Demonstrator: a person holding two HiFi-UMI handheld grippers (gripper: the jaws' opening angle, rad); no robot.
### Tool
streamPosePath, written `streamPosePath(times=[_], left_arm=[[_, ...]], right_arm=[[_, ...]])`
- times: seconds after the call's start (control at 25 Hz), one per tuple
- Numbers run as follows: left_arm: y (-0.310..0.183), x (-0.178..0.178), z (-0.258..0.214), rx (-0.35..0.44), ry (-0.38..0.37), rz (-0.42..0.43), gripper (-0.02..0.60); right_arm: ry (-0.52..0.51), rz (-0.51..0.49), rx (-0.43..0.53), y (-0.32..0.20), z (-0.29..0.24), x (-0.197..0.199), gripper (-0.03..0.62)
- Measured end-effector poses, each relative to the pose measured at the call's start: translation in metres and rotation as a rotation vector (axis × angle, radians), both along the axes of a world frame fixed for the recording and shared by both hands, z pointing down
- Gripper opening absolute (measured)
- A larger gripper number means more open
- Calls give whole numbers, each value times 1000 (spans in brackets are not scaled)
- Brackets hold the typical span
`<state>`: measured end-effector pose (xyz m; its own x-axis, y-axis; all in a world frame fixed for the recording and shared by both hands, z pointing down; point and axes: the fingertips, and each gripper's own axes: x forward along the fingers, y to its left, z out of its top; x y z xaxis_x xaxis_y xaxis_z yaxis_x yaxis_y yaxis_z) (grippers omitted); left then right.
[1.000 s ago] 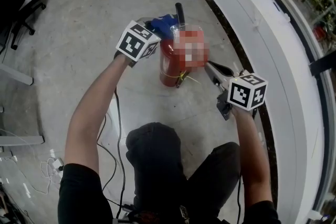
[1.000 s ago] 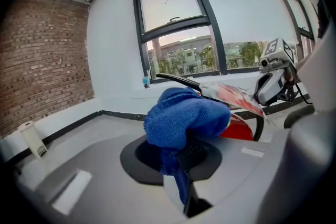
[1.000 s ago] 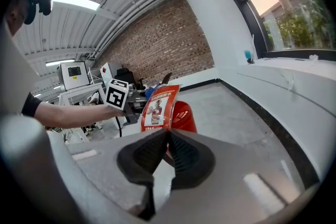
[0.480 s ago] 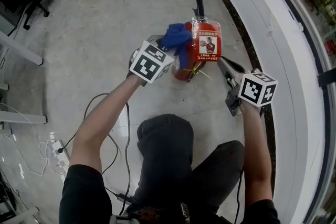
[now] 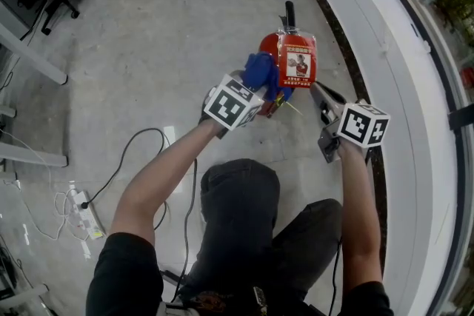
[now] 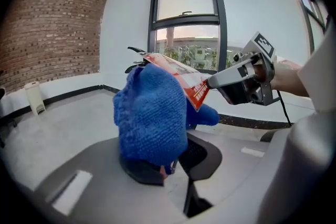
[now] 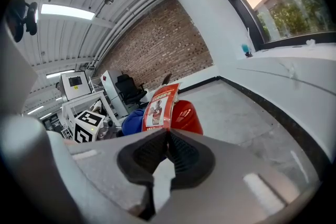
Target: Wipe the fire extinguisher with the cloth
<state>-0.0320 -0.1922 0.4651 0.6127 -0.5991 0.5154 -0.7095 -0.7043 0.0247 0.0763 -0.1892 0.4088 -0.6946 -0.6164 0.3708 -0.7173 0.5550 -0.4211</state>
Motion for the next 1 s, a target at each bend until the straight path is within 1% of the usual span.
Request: streamPosePath(times=[0.28, 0.4, 0.52, 0.68, 0.84, 1.0], left_arm=[[13, 38, 8, -41, 48, 69, 41], [9, 42, 11, -47, 71, 74, 41], [5, 33, 18, -54, 82, 49, 41], [-7, 10, 33, -72, 77, -12, 41], [-25, -11, 38, -55, 52, -44, 41], [-42, -29, 40, -24, -3, -64, 41]], right_arm=[[8, 4, 2, 1, 0, 0, 12], [13, 7, 0, -1, 0, 1, 12], [20, 8, 3, -2, -2, 1, 12], [33, 7, 9, 0, -2, 2, 12], [55, 3, 25, 2, -5, 1, 12], [65, 3, 39, 2, -5, 1, 12]])
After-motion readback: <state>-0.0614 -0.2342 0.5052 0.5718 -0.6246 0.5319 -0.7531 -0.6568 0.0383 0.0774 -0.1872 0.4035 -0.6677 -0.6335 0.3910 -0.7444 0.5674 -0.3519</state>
